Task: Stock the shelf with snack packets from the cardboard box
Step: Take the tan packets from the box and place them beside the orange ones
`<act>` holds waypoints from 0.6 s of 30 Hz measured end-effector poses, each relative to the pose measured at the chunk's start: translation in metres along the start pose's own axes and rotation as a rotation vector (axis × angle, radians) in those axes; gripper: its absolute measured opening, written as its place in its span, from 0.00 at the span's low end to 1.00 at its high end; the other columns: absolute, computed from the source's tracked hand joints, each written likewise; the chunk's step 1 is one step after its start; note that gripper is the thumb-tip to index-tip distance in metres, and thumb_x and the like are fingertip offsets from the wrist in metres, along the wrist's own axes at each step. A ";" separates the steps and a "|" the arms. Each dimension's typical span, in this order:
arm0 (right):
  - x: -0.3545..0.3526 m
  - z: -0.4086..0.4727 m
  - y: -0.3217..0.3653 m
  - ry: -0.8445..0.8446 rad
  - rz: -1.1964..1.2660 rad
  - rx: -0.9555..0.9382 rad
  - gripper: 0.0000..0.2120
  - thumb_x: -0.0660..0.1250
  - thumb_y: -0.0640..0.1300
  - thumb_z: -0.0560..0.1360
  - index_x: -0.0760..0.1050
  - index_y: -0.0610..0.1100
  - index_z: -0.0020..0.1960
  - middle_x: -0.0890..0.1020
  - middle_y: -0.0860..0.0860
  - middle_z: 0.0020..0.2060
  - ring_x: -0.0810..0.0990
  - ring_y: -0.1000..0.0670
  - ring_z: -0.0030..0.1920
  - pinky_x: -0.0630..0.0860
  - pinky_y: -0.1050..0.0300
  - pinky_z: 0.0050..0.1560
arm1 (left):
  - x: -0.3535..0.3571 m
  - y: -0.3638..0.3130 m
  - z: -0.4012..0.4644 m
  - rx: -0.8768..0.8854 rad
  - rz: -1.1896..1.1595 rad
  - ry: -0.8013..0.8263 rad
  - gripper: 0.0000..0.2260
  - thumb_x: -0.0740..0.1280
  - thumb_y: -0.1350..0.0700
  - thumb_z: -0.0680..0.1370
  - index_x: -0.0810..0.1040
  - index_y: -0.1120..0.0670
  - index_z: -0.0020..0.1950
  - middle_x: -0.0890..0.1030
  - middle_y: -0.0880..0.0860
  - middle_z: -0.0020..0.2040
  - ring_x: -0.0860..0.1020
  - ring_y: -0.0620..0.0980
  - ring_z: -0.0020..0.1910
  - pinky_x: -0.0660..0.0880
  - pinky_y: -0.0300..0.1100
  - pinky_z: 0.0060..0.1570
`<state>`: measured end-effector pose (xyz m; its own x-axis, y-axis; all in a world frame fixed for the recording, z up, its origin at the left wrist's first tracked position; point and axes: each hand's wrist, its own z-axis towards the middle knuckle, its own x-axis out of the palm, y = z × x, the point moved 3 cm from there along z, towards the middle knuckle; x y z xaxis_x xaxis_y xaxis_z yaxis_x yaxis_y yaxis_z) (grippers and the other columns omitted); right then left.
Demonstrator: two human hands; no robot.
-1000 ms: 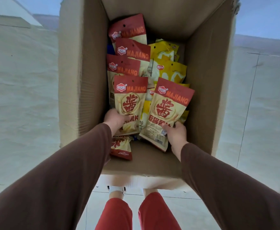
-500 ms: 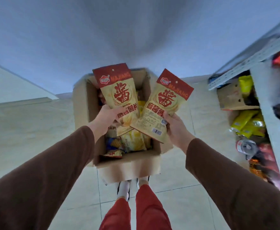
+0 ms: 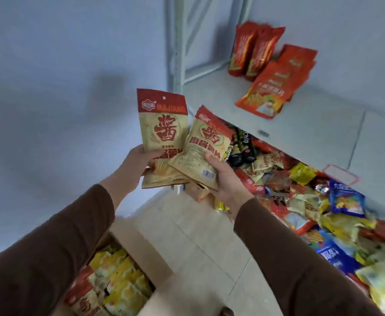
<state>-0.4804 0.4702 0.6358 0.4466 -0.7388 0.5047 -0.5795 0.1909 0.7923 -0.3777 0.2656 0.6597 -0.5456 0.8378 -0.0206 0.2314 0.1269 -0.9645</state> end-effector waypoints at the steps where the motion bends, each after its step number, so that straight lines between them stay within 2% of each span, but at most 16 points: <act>1: -0.013 -0.006 0.025 -0.036 -0.011 -0.033 0.30 0.74 0.44 0.75 0.68 0.42 0.74 0.81 0.40 0.65 0.86 0.43 0.49 0.83 0.49 0.42 | 0.027 -0.016 0.006 0.024 0.004 0.018 0.12 0.72 0.56 0.76 0.81 0.53 0.60 0.87 0.51 0.51 0.84 0.54 0.50 0.80 0.50 0.51; 5: -0.089 -0.034 0.120 -0.119 0.010 -0.130 0.20 0.71 0.40 0.78 0.73 0.43 0.68 0.86 0.44 0.53 0.87 0.46 0.46 0.84 0.50 0.40 | 0.147 -0.064 0.036 0.107 0.025 0.122 0.09 0.73 0.56 0.77 0.82 0.53 0.56 0.87 0.52 0.48 0.84 0.53 0.45 0.80 0.53 0.53; 7: -0.139 -0.045 0.159 -0.183 0.042 -0.147 0.21 0.72 0.41 0.76 0.74 0.40 0.67 0.87 0.43 0.51 0.87 0.46 0.43 0.84 0.52 0.37 | 0.211 -0.079 0.052 0.149 0.027 0.163 0.09 0.73 0.56 0.77 0.83 0.53 0.56 0.87 0.52 0.49 0.85 0.54 0.46 0.81 0.53 0.52; 9: -0.190 -0.054 0.189 -0.241 0.034 -0.152 0.26 0.74 0.43 0.74 0.74 0.37 0.69 0.86 0.42 0.53 0.87 0.46 0.42 0.84 0.52 0.36 | 0.275 -0.091 0.067 0.178 0.019 0.214 0.11 0.73 0.54 0.77 0.82 0.52 0.59 0.87 0.52 0.52 0.84 0.56 0.51 0.83 0.51 0.47; 10: -0.213 -0.058 0.202 -0.258 0.031 -0.153 0.29 0.74 0.44 0.73 0.73 0.36 0.70 0.85 0.40 0.55 0.87 0.45 0.44 0.85 0.50 0.39 | 0.305 -0.095 0.073 0.194 0.027 0.237 0.12 0.74 0.53 0.77 0.82 0.52 0.60 0.86 0.51 0.54 0.84 0.55 0.53 0.82 0.49 0.46; 11: -0.234 -0.061 0.212 -0.267 0.044 -0.156 0.30 0.75 0.45 0.72 0.73 0.35 0.71 0.84 0.40 0.57 0.87 0.45 0.45 0.85 0.49 0.43 | 0.333 -0.100 0.077 0.208 0.034 0.254 0.14 0.74 0.52 0.76 0.82 0.51 0.61 0.86 0.50 0.55 0.83 0.53 0.55 0.81 0.48 0.48; 13: -0.274 -0.062 0.232 -0.287 0.092 -0.165 0.28 0.75 0.45 0.73 0.74 0.36 0.69 0.83 0.39 0.60 0.86 0.43 0.48 0.85 0.47 0.47 | 0.382 -0.106 0.091 0.213 0.044 0.262 0.15 0.75 0.51 0.75 0.81 0.50 0.61 0.86 0.47 0.55 0.82 0.49 0.56 0.79 0.48 0.55; 16: -0.313 -0.057 0.259 -0.305 0.156 -0.175 0.24 0.75 0.45 0.71 0.76 0.37 0.65 0.84 0.39 0.58 0.87 0.43 0.47 0.85 0.49 0.42 | 0.436 -0.114 0.115 0.179 0.055 0.277 0.14 0.75 0.52 0.76 0.80 0.50 0.60 0.84 0.47 0.55 0.81 0.47 0.55 0.75 0.42 0.47; 18: -0.335 -0.049 0.274 -0.340 0.186 -0.189 0.20 0.75 0.44 0.72 0.77 0.39 0.61 0.85 0.40 0.56 0.87 0.44 0.46 0.86 0.48 0.43 | 0.462 -0.117 0.137 0.137 0.108 0.290 0.14 0.75 0.50 0.76 0.80 0.49 0.59 0.84 0.47 0.54 0.81 0.50 0.54 0.78 0.45 0.47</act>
<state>-0.7553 0.8015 0.7010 0.0782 -0.8454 0.5284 -0.4801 0.4326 0.7631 -0.7676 0.5653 0.7274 -0.2672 0.9613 -0.0673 0.1543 -0.0263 -0.9877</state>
